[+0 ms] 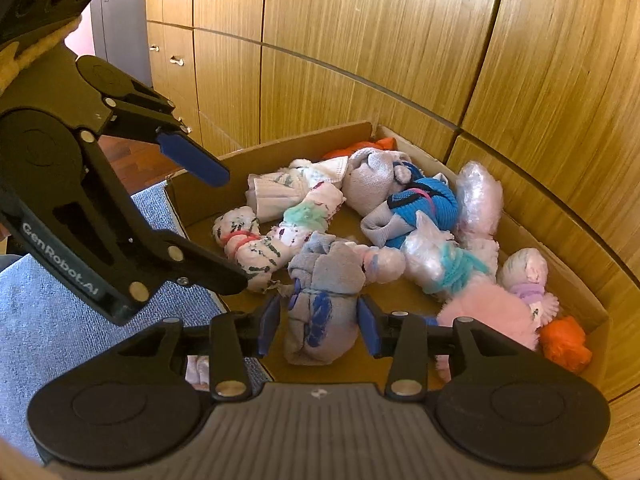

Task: Organize objects
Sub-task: 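Lower both socks into the tray and open both grippers, then move both tools back over the last socks on the towel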

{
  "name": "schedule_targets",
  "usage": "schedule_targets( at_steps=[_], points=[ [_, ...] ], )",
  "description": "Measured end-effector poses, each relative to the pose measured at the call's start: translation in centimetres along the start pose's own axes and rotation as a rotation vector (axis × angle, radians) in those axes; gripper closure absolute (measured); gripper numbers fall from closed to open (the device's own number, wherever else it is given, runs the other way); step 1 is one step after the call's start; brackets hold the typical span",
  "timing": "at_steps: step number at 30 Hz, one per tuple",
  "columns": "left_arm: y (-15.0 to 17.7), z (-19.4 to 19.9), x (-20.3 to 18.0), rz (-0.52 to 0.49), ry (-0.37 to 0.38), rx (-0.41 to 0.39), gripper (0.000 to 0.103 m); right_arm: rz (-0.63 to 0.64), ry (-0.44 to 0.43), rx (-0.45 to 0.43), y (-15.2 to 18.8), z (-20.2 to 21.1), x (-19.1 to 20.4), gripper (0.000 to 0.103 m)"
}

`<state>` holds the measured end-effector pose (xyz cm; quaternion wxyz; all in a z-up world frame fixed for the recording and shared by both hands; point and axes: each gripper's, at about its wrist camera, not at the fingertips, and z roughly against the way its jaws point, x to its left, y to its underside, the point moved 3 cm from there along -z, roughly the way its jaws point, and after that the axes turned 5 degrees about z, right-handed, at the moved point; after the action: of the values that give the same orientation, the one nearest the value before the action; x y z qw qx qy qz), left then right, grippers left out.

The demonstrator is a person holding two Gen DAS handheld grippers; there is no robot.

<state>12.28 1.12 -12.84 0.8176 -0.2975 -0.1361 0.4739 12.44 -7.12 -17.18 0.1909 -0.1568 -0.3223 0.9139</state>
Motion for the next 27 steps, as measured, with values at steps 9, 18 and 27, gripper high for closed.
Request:
schedule_targets(
  at_steps=[9,18,27],
  points=[
    [0.2,0.8,-0.5,0.021,-0.002,-0.004,0.015,-0.002,0.047,0.004,0.2,1.1,0.2,0.055],
    [0.0,2.1,-1.7,0.017,-0.006,-0.017,0.014,-0.035,0.099,-0.007,0.3,2.8,-0.1,0.036],
    [0.0,3.4,-2.3,0.035,-0.009,-0.043,0.008,-0.129,0.183,-0.032,0.8,5.4,0.2,0.025]
  ],
)
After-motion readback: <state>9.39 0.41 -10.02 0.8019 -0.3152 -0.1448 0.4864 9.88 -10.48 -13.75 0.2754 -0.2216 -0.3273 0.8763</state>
